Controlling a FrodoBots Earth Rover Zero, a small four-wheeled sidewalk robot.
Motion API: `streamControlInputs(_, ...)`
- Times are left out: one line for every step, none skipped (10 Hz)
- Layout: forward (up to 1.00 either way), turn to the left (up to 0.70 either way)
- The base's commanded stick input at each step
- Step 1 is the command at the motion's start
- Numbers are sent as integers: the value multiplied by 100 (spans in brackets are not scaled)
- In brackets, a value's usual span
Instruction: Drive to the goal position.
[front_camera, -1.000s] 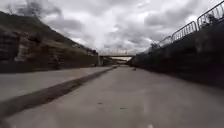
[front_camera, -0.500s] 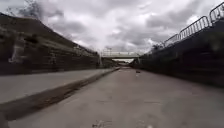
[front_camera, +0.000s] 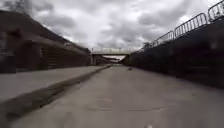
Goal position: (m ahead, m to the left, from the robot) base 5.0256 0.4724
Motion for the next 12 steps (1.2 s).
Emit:
streamControlInputs(100,0)
streamControlInputs(100,0)
streamControlInputs(100,0)
streamControlInputs(100,0)
streamControlInputs(100,0)
streamControlInputs(100,0)
streamControlInputs(100,0)
streamControlInputs(100,0)
streamControlInputs(100,0)
streamControlInputs(100,0)
streamControlInputs(100,0)
streamControlInputs(100,0)
